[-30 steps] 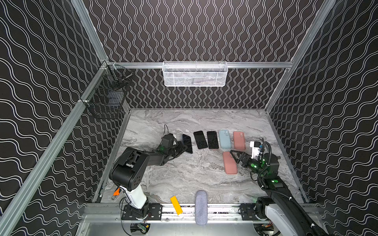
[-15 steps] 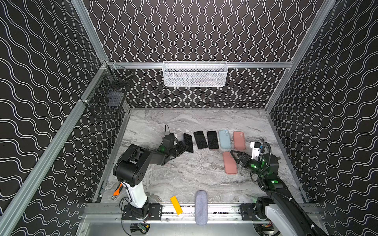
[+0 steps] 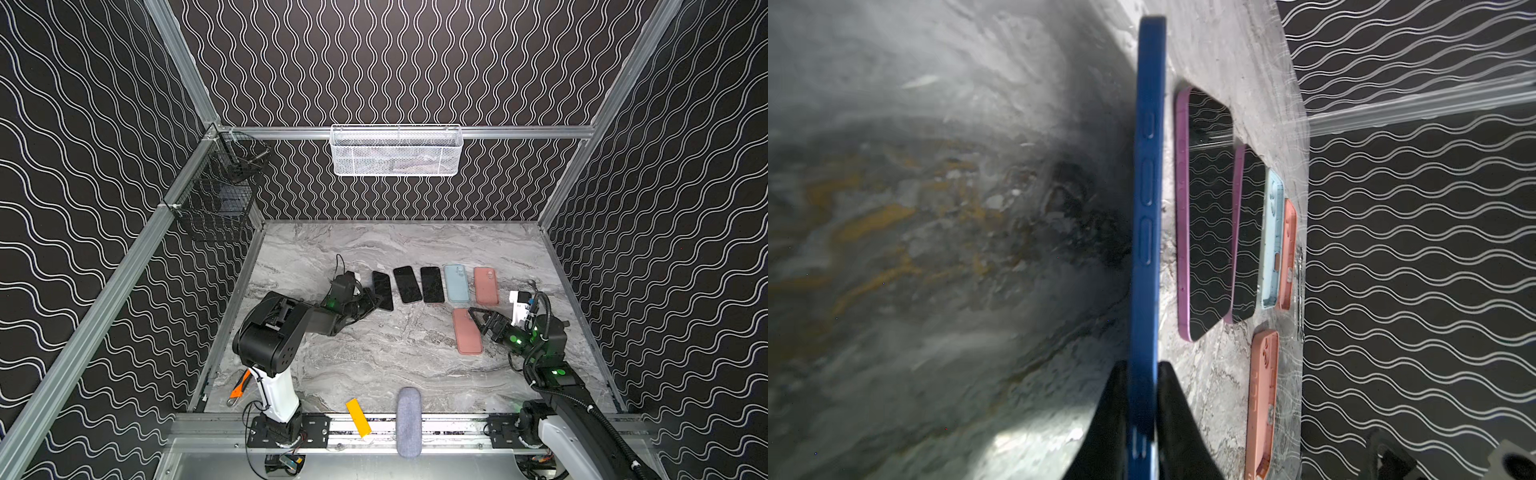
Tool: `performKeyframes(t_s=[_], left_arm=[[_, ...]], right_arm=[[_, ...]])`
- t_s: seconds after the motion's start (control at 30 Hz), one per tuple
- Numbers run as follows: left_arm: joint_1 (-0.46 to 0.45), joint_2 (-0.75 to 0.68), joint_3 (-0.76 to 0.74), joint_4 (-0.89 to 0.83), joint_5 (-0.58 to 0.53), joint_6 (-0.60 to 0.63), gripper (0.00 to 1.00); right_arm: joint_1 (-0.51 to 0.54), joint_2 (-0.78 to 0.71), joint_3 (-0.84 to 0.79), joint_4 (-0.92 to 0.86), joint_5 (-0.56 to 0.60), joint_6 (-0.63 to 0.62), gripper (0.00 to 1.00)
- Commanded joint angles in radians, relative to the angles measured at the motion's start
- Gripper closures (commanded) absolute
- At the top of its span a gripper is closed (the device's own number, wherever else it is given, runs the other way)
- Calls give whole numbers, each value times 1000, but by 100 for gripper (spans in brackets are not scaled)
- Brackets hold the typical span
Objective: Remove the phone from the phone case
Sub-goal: 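Lower the blue phone with the left gripper beside the black phones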
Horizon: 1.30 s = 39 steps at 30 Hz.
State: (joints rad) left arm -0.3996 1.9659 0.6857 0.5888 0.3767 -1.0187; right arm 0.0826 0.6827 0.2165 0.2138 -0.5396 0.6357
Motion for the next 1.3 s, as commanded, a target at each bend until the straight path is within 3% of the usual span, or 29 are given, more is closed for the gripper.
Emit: performKeyframes(t_s=[0.0, 0.8, 1.27], left_arm=[[2, 5, -5, -27, -16, 1, 83], [7, -27, -47, -27, -53, 8, 67], [14, -163, -87, -69, -94, 8, 53]], right_arm=[[0, -4, 0, -5, 6, -7, 2], [0, -79, -16, -53, 16, 9, 2], [0, -30, 9, -32, 22, -8, 2]])
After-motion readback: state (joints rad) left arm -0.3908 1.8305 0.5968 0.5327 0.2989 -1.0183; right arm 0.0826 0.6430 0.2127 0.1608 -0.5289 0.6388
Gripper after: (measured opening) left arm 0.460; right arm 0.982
